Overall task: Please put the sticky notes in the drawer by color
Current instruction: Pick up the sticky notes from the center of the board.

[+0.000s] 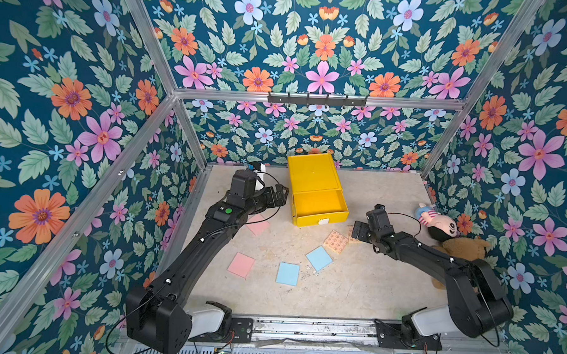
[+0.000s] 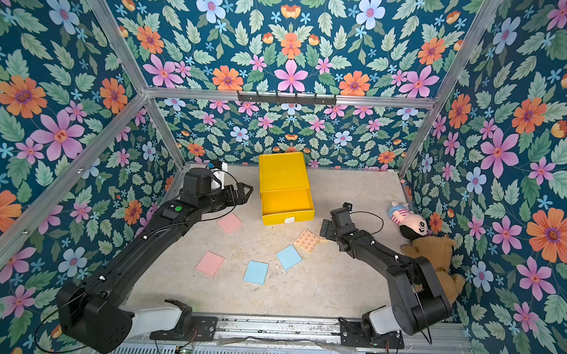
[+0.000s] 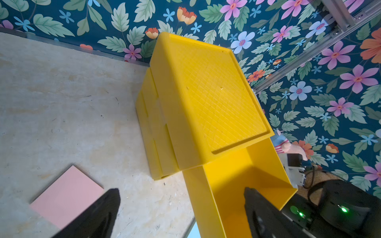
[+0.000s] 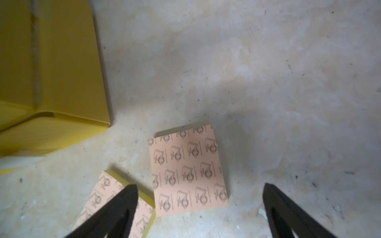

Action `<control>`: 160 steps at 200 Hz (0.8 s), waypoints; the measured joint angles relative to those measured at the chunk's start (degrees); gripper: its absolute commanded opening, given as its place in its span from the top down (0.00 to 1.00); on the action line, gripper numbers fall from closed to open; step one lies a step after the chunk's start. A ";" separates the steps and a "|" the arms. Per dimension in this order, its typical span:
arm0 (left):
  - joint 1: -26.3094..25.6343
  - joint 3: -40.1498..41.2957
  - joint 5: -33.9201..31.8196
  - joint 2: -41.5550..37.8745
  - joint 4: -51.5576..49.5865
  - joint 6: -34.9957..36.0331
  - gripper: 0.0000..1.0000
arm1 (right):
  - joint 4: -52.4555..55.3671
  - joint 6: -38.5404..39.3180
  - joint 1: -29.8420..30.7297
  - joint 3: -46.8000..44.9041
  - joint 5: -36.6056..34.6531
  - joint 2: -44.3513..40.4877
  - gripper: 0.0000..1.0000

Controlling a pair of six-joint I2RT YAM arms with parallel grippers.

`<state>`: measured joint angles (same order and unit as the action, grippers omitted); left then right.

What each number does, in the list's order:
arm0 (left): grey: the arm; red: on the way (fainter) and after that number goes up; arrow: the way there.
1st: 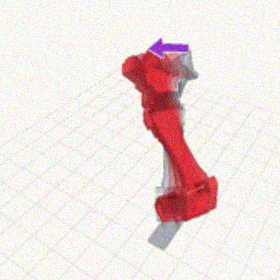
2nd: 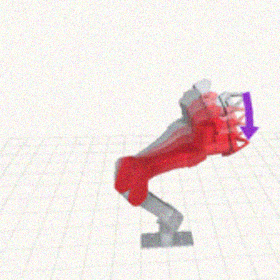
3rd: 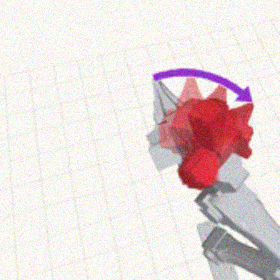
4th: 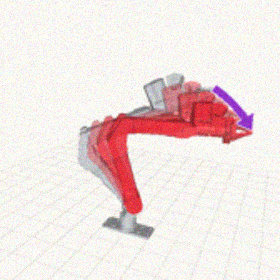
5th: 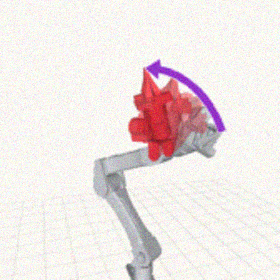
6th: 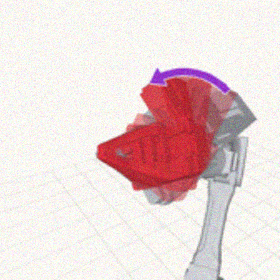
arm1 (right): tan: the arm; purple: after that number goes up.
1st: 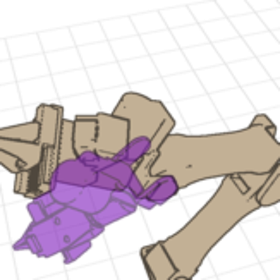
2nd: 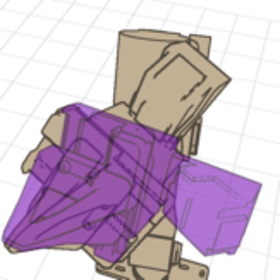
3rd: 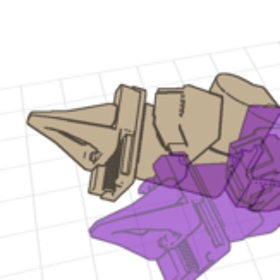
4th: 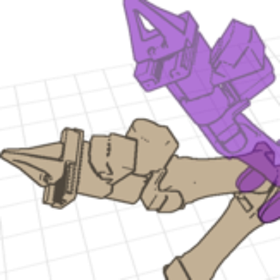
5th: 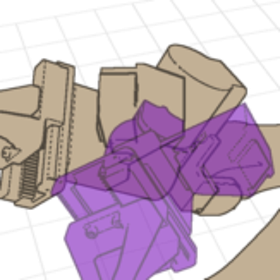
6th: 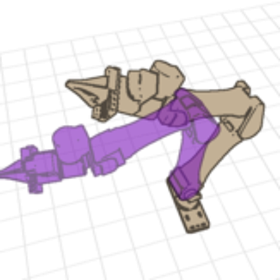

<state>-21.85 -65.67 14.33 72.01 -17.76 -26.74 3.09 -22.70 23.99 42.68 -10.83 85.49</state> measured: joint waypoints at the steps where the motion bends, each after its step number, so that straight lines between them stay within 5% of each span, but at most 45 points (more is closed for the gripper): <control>1: 0.00 0.07 0.00 -0.04 0.00 0.00 0.01 | -0.07 0.04 0.02 0.07 0.00 0.17 0.01; 101: 0.00 -0.07 -0.70 0.15 -0.04 1.86 0.00 | -1.14 3.28 3.21 7.08 -4.52 14.64 0.01; 160: 0.00 -1.03 -0.66 0.55 -0.04 2.78 0.00 | -1.27 2.54 3.17 5.92 -6.99 14.05 0.16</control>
<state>-21.85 -66.70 13.67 72.55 -17.80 -23.97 1.83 -20.16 27.16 48.60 -17.82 99.55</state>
